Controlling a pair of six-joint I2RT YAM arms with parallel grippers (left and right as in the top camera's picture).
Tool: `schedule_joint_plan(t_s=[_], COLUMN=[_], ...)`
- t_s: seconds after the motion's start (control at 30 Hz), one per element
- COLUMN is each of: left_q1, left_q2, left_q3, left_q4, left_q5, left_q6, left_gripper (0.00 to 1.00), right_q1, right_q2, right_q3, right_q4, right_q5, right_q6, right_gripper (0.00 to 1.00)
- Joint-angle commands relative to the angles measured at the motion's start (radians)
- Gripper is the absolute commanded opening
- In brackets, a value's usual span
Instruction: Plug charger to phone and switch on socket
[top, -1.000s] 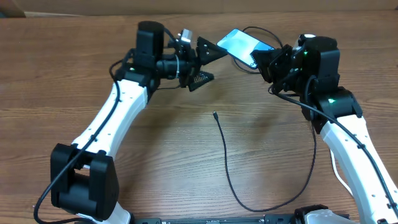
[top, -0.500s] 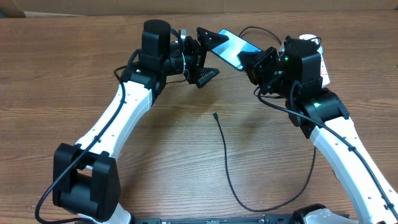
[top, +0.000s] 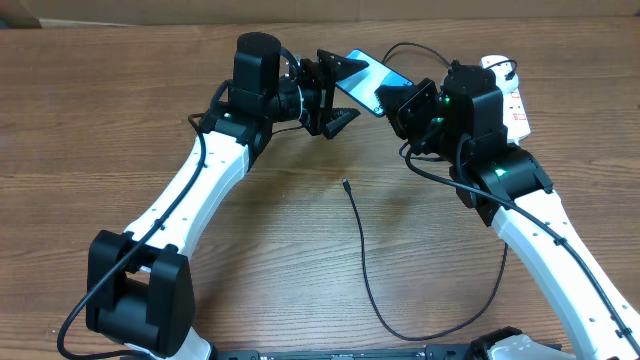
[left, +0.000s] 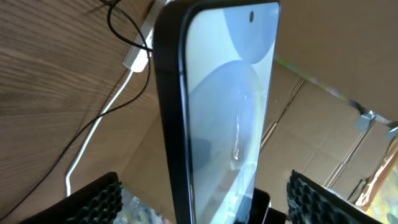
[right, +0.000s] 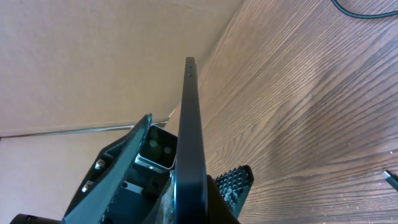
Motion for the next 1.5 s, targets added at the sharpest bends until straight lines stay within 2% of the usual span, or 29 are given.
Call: schedule_joint_plan(t_s=[0.0, 0.13, 0.3, 0.47, 0.7, 0.73, 0.97, 1.27, 1.47], left_q1=[-0.006, -0.006, -0.006, -0.006, -0.006, -0.006, -0.006, -0.006, -0.006], left_q2=[-0.016, -0.016, -0.016, -0.016, -0.016, -0.016, -0.016, -0.016, -0.016], left_q3=[-0.004, -0.004, -0.004, -0.004, -0.004, -0.004, -0.004, -0.004, -0.004], left_q4=[0.007, 0.007, 0.007, 0.061, 0.063, 0.063, 0.063, 0.063, 0.063], left_q5=[0.016, 0.021, 0.025, 0.026, 0.028, 0.031, 0.032, 0.032, 0.032], left_q6=[-0.010, -0.010, -0.010, -0.010, -0.009, -0.009, -0.010, -0.010, -0.010], left_gripper=[0.73, 0.59, 0.59, 0.54, 0.47, 0.44, 0.39, 0.22, 0.23], right_q1=[0.004, 0.004, 0.004, 0.004, 0.004, 0.004, 0.004, 0.004, 0.013], right_q2=[-0.022, -0.022, -0.022, -0.022, -0.022, -0.022, -0.022, -0.022, -0.022], right_q3=[0.006, 0.006, 0.006, 0.006, 0.006, 0.006, 0.006, 0.006, 0.006], right_q4=[0.015, 0.011, 0.008, 0.011, 0.011, 0.011, 0.011, 0.011, 0.011], right_q5=[0.010, 0.005, -0.024, -0.063, -0.070, -0.070, -0.076, -0.085, -0.103], right_q6=[0.004, 0.024, 0.057, 0.079, 0.079, 0.079, 0.079, 0.079, 0.079], right_gripper=[0.04, 0.04, 0.04, 0.04, 0.04, 0.04, 0.04, 0.04, 0.04])
